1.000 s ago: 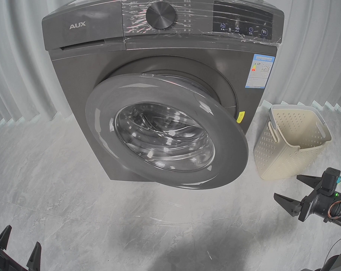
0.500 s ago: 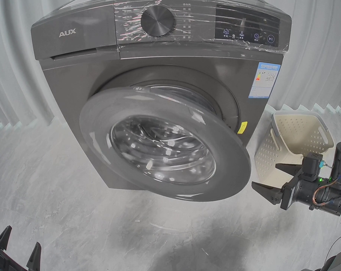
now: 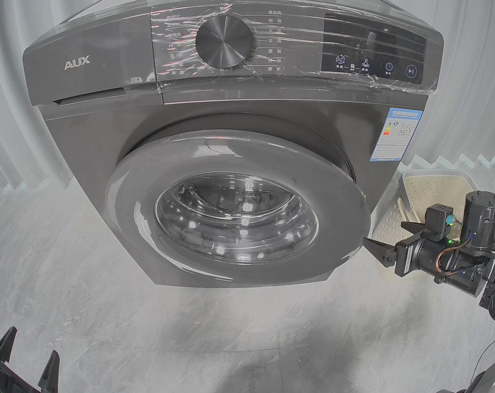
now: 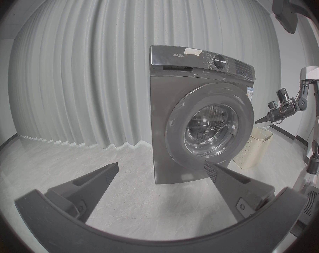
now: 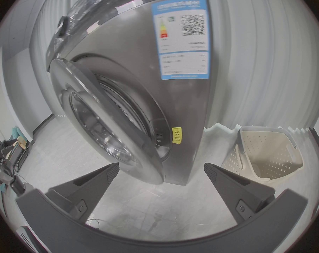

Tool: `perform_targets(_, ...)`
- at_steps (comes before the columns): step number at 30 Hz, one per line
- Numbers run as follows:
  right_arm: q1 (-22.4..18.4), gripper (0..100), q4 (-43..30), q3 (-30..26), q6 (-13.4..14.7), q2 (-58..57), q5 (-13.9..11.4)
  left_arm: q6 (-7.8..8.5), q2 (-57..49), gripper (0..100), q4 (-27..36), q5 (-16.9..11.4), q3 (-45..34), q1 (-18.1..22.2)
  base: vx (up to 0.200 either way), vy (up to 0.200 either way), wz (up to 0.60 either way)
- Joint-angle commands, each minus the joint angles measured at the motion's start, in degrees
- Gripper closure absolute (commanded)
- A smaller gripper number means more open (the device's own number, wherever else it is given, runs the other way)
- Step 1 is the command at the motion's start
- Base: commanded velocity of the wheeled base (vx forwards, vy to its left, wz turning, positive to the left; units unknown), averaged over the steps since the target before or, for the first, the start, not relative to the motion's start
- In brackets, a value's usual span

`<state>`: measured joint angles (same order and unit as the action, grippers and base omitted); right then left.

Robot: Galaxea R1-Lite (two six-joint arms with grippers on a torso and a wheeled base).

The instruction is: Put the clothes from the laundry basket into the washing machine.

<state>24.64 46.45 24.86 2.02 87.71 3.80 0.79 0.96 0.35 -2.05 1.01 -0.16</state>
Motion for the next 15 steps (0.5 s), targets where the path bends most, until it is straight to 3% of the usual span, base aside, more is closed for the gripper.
perform_targets(1, -0.2, 0, -0.74, -1.74, 0.0, -2.72, 0.33, 0.0, -0.7, 0, 0.0, 0.03, -0.84, -0.02, 0.0, 0.0, 0.0)
perform_targets(5, 1.64, 0, -1.18, -4.38, -0.09, -5.71, -0.02, 0.0, -0.7, 0, 0.0, -0.06, -0.84, -0.02, 0.0, 0.0, 0.0)
perform_targets(6, 4.63, 0, -1.09, -6.22, 0.0, -6.68, -0.64, 0.09, -0.7, 0, 0.0, -0.06, -0.84, -0.02, 0.0, 0.0, 0.0)
perform_targets(11, 6.83, 0, -0.74, -7.45, 0.17, -6.94, -6.35, 0.09, -0.7, 0, 0.0, -0.06, -0.84, -0.02, 0.0, 0.0, 0.0)
perform_targets(15, 8.5, 0, -0.22, -6.84, 1.67, -6.59, -7.14, 0.09, -0.7, 0, 0.0, -0.06, -0.84, -0.02, 0.0, 0.0, 0.0)
